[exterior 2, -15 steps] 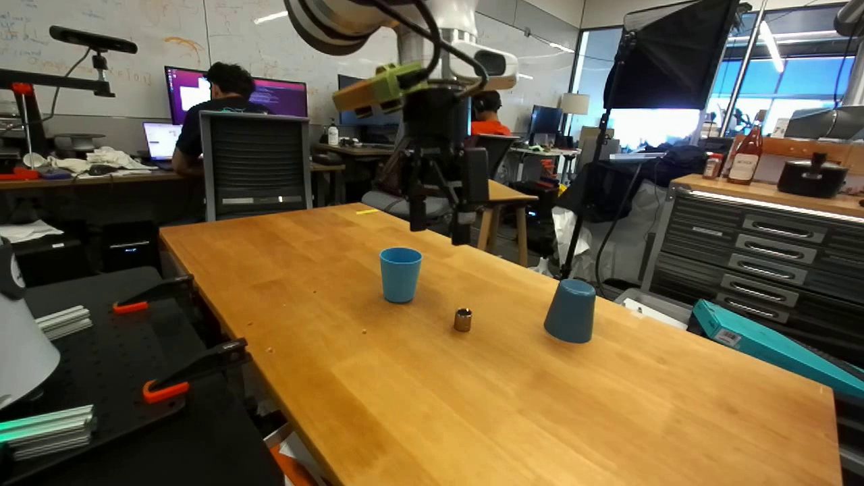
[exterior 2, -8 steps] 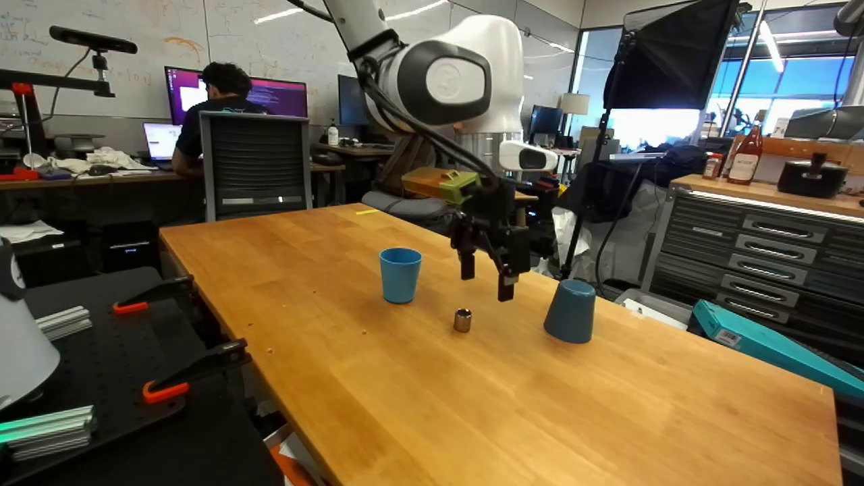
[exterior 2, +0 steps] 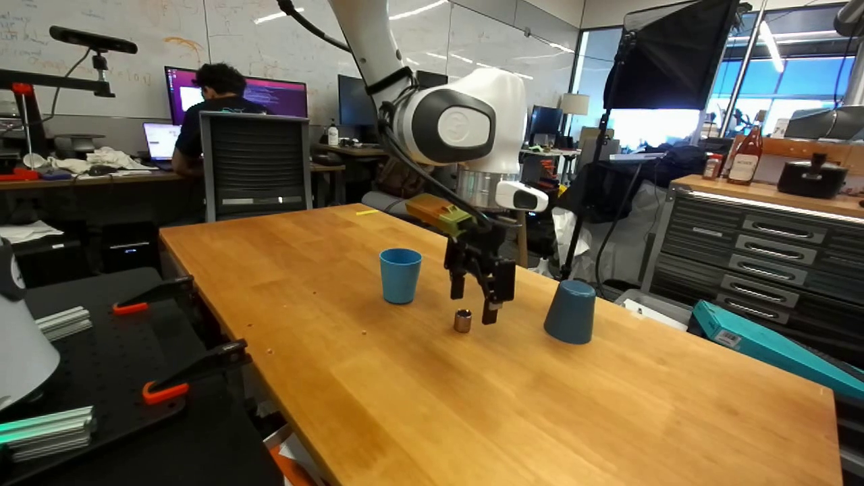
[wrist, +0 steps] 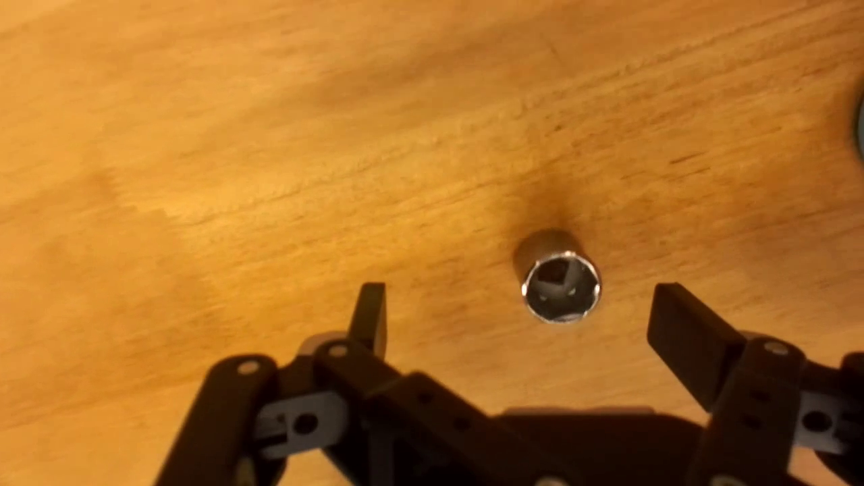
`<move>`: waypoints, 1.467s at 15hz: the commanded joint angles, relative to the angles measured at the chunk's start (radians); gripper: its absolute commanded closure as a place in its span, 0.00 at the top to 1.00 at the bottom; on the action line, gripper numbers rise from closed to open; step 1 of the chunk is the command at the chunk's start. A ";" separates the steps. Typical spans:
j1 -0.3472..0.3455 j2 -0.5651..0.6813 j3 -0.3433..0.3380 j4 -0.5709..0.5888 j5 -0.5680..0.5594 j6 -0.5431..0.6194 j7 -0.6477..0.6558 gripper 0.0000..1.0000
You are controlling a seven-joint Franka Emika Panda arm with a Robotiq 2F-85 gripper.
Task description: Put the silver object into the blue cup.
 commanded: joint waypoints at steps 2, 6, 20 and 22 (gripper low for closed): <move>-0.062 -0.014 0.045 -0.008 0.081 -0.071 -0.075 1.00; -0.056 -0.013 0.050 -0.022 0.087 -0.013 -0.082 1.00; -0.049 -0.014 0.052 -0.087 0.035 0.173 -0.142 0.08; -0.081 -0.097 0.083 -0.120 0.056 0.122 -0.203 0.08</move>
